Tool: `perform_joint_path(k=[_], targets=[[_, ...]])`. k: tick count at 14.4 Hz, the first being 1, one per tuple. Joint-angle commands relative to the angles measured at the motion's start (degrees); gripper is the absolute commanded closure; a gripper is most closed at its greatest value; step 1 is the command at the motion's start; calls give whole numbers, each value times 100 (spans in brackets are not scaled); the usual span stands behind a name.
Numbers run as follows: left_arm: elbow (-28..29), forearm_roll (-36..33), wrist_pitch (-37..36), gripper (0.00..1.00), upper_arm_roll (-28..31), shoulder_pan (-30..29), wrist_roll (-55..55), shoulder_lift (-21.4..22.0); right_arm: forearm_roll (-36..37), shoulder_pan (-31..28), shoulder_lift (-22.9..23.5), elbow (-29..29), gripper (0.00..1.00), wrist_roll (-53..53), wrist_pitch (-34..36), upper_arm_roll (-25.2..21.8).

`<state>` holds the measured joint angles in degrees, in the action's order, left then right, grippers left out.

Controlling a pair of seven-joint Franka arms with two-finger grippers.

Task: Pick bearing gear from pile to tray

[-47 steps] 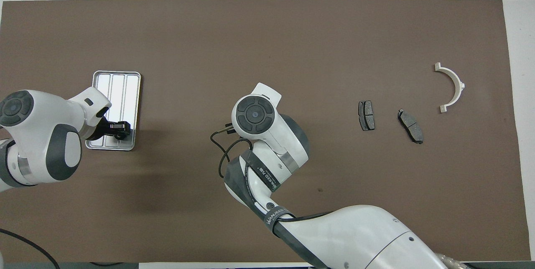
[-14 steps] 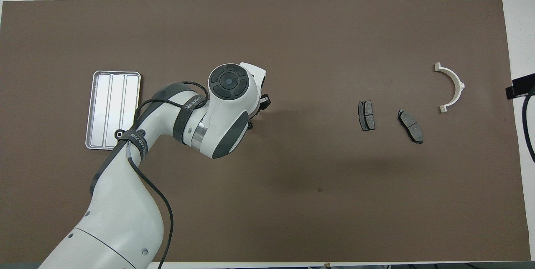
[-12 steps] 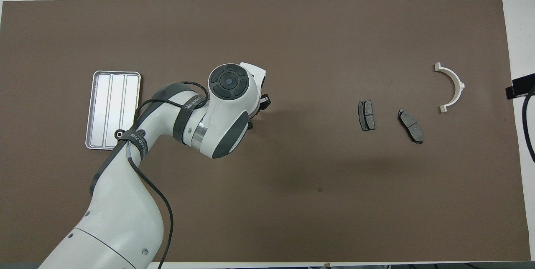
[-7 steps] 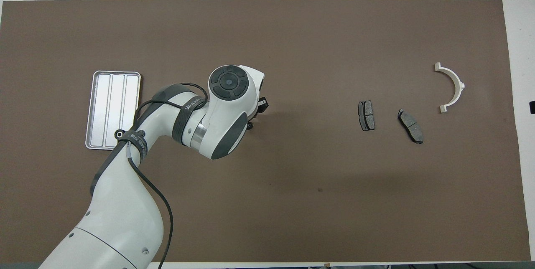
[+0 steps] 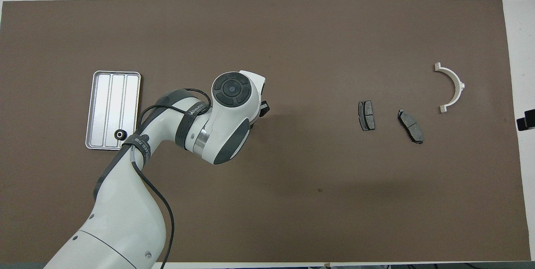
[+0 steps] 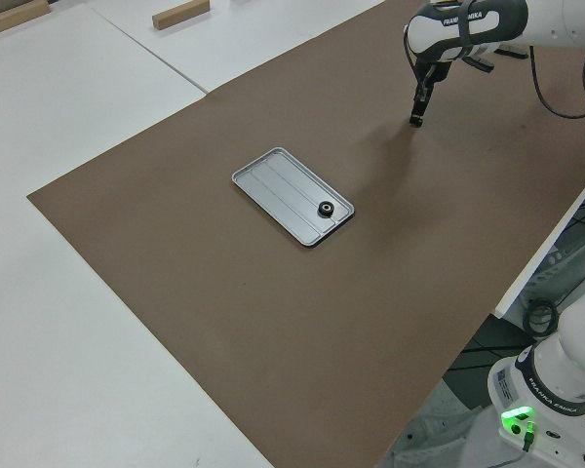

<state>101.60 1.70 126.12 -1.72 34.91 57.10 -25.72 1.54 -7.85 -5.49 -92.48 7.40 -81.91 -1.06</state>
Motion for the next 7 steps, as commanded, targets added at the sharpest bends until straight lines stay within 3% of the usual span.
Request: perform_joint_path(k=[1,7], targets=[[299,-109,184,60,75,95,152,191,-13,-59,74,142,0,15,167,45],[352,-109,220,60,84,147,152,191,-22,-50,57,142,0,15,176,54]])
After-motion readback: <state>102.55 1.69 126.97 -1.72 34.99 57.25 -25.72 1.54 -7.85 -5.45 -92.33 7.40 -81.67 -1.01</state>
